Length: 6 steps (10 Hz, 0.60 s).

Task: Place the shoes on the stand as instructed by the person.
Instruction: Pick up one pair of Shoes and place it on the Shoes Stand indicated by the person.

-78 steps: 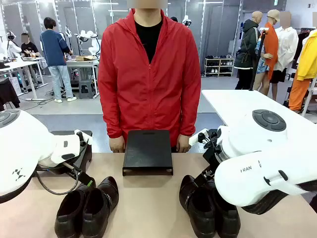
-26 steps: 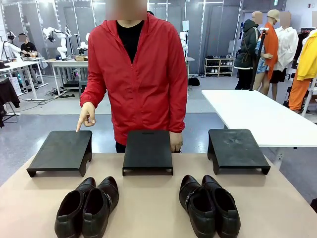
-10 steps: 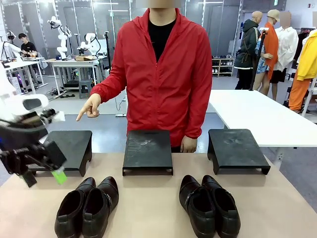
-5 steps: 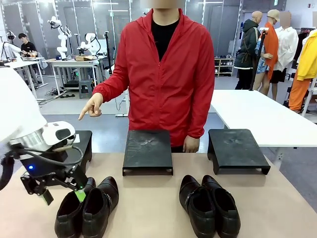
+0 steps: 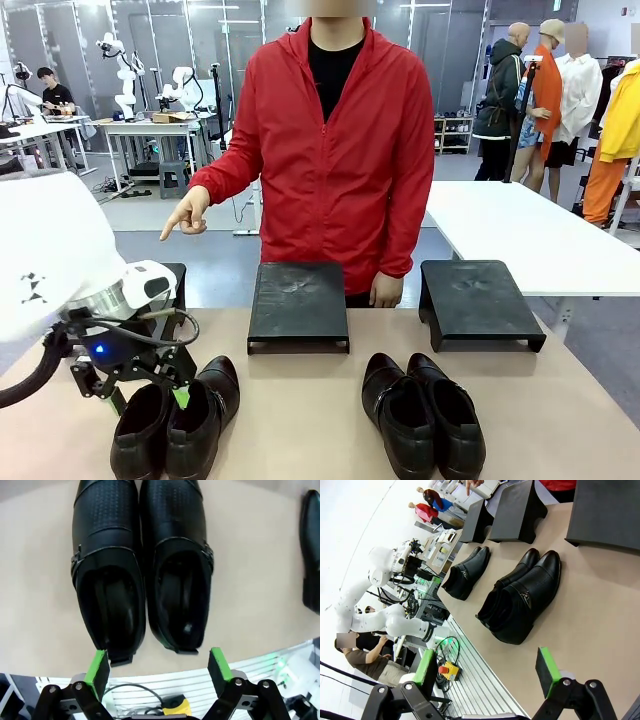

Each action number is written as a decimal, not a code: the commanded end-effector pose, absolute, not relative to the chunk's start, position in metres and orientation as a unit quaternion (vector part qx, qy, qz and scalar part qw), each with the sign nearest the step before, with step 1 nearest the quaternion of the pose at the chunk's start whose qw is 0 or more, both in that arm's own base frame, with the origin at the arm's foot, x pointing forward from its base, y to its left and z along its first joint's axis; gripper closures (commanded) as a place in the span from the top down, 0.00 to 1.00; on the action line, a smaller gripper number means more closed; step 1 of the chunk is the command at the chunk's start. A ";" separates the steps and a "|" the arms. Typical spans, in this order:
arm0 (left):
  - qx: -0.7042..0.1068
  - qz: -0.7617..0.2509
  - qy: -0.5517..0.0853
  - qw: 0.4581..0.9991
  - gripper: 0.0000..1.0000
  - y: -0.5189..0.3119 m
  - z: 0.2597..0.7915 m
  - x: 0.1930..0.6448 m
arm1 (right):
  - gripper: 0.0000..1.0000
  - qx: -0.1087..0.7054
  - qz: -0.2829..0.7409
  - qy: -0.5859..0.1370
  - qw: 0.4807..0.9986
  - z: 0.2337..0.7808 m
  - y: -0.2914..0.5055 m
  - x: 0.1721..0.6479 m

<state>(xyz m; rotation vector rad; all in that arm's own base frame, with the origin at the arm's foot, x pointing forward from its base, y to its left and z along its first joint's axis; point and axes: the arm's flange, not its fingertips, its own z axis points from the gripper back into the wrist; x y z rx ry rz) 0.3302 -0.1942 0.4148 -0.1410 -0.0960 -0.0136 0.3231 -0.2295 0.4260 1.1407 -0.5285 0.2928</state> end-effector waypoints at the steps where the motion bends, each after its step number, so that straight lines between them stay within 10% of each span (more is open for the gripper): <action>1: -0.066 0.003 -0.061 0.996 1.00 -0.196 0.387 0.328 | 1.00 0.536 0.138 -0.253 0.794 0.428 -0.230 0.324; 6: -0.053 0.011 -0.073 0.996 1.00 -0.192 0.350 0.336 | 1.00 0.536 0.138 -0.253 0.794 0.428 -0.230 0.324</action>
